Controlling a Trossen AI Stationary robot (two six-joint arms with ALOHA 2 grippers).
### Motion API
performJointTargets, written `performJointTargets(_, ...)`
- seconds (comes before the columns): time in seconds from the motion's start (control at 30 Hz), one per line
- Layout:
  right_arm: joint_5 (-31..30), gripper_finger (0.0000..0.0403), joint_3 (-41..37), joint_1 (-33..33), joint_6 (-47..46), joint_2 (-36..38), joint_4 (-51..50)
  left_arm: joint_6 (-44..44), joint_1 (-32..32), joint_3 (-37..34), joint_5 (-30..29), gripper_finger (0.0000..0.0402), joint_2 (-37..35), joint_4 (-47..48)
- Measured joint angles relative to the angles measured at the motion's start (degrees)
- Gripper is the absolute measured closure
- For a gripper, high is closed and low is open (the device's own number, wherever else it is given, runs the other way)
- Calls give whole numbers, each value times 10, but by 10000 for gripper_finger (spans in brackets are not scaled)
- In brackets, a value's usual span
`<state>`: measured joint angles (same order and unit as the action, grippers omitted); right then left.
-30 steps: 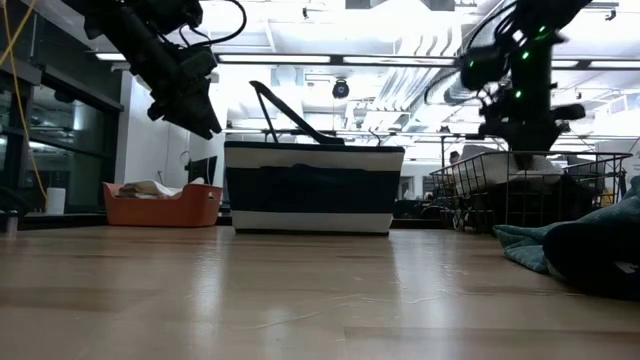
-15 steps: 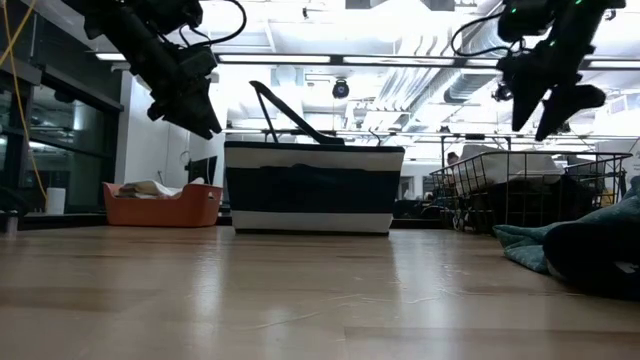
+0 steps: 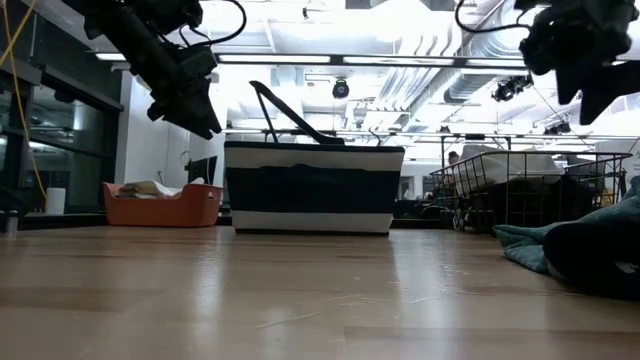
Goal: Pick & Place Cloths
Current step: Put the blue shirt into the blue bin
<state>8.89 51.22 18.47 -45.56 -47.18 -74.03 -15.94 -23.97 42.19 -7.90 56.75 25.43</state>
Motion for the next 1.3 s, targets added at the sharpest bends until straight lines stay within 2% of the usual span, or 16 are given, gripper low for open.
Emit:
performJointTargets(0.33, -74, 142, 0, -237, -222, -19, 9, 0, 0, 0, 0, 223, 0, 0)
performJointTargets(0.43, -93, 142, 0, -303, -281, -44, 19, 0, 0, 0, 0, 223, 0, 0)
performJointTargets(0.63, -93, 142, 0, -412, -351, -129, 58, 0, 0, 0, 0, 223, 0, 0)
performJointTargets(1.0, -63, 142, 0, -525, -493, -293, 160, 0, 0, 0, 0, 223, 0, 0)
performJointTargets(1.17, -44, 142, 0, -546, -519, -352, 216, 0, 0, 0, 0, 223, 0, 0)
performJointTargets(1.3, -57, 142, 0, -546, -523, -387, 250, 0, 0, 0, 0, 223, 0, 0)
